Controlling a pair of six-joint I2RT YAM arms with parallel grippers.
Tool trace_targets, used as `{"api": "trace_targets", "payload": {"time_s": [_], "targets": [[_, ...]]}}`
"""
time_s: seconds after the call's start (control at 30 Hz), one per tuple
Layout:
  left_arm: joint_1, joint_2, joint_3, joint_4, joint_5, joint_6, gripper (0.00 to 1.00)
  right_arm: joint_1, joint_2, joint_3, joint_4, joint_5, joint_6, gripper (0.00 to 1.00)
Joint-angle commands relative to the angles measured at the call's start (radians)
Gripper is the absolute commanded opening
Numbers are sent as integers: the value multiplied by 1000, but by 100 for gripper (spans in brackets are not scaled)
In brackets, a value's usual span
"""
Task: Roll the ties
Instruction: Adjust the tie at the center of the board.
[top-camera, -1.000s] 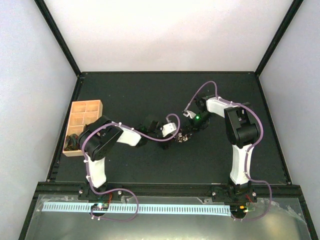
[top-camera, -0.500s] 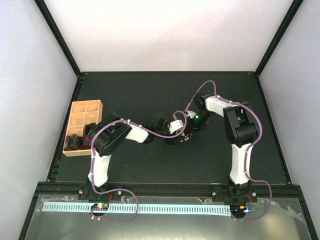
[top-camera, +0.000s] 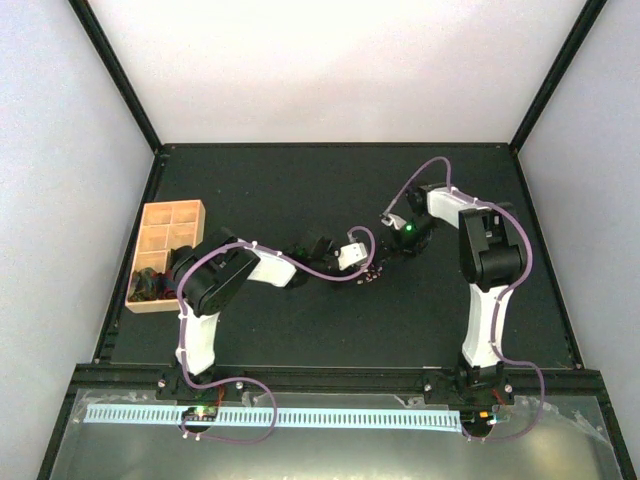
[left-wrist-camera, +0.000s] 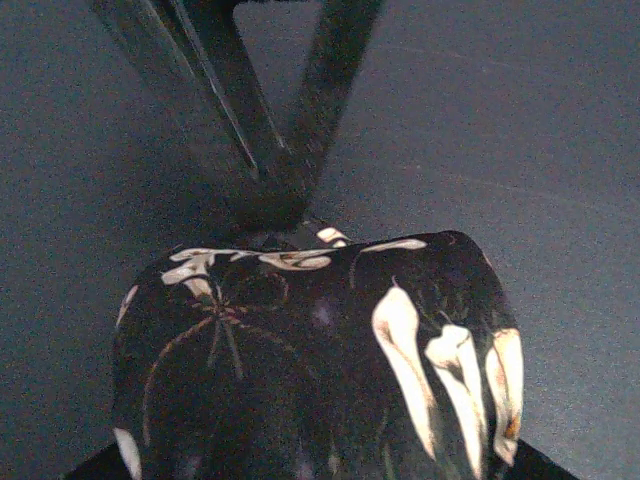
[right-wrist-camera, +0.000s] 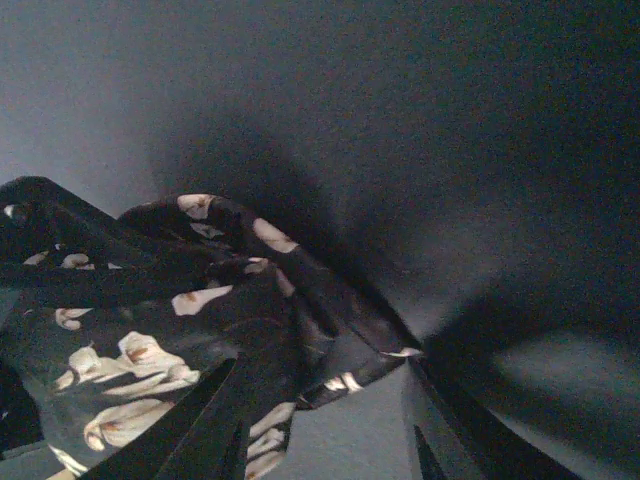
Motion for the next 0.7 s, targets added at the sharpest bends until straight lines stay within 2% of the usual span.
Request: {"api": "trace_targets", "payload": {"time_s": [0.0, 0.07, 0.17, 0.4, 0.47, 0.67], "targets": [[-5, 25, -27, -194, -63, 52, 34, -54, -15, 3, -10, -76, -42, 45], [-5, 28, -24, -202, -65, 55, 35, -56, -22, -4, -11, -104, -56, 52], [-5, 32, -15, -209, -65, 61, 35, -56, -21, -10, 1, -119, -45, 57], [-5, 35, -4, -222, -65, 70, 35, -40, 56, 12, 2, -64, -21, 59], [-5, 36, -2, -225, -67, 72, 35, -40, 92, -7, 0, -157, -35, 62], [-5, 36, -1, -227, -68, 72, 36, -40, 62, -67, 74, -368, -37, 67]]}}
